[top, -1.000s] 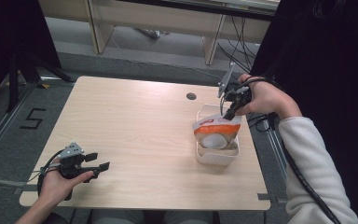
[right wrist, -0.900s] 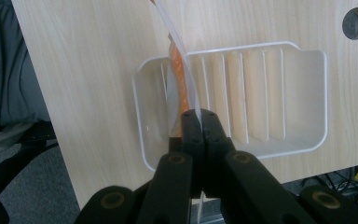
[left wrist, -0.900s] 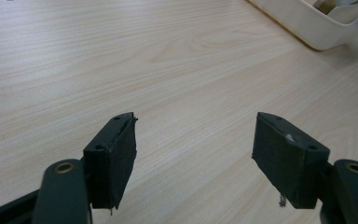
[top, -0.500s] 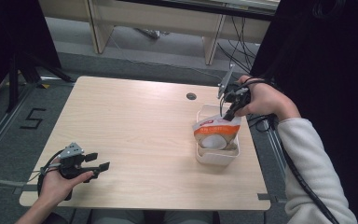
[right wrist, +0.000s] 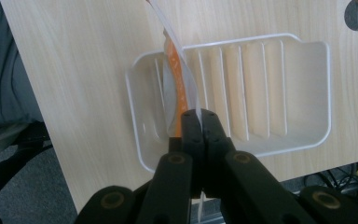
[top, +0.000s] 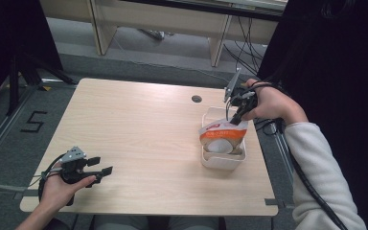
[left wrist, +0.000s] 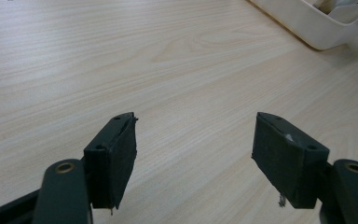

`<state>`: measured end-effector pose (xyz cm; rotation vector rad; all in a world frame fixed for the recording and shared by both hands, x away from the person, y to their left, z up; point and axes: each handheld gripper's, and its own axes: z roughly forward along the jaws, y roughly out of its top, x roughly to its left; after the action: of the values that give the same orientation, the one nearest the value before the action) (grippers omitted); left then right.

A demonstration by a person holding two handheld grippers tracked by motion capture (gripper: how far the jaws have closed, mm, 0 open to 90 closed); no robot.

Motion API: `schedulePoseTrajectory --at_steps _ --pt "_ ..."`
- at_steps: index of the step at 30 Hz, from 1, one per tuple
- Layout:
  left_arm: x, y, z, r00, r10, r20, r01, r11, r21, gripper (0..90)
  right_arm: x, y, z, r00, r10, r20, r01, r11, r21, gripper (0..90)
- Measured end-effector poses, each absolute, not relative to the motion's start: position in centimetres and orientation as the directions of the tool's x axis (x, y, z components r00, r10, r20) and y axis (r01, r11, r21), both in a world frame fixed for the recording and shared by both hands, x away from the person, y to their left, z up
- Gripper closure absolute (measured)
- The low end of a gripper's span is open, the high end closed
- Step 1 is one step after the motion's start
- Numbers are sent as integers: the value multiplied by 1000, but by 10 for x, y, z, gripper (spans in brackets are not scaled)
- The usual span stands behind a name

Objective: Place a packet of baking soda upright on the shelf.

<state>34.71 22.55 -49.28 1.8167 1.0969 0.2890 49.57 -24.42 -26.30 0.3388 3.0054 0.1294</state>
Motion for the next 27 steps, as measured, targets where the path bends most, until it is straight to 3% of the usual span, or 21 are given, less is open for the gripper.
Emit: schedulePoseTrajectory --at_steps 27 --pt "348 225 -493 572 779 -257 555 -137 821 298 499 -253 -282 -960 251 -123 251 968 19 900"
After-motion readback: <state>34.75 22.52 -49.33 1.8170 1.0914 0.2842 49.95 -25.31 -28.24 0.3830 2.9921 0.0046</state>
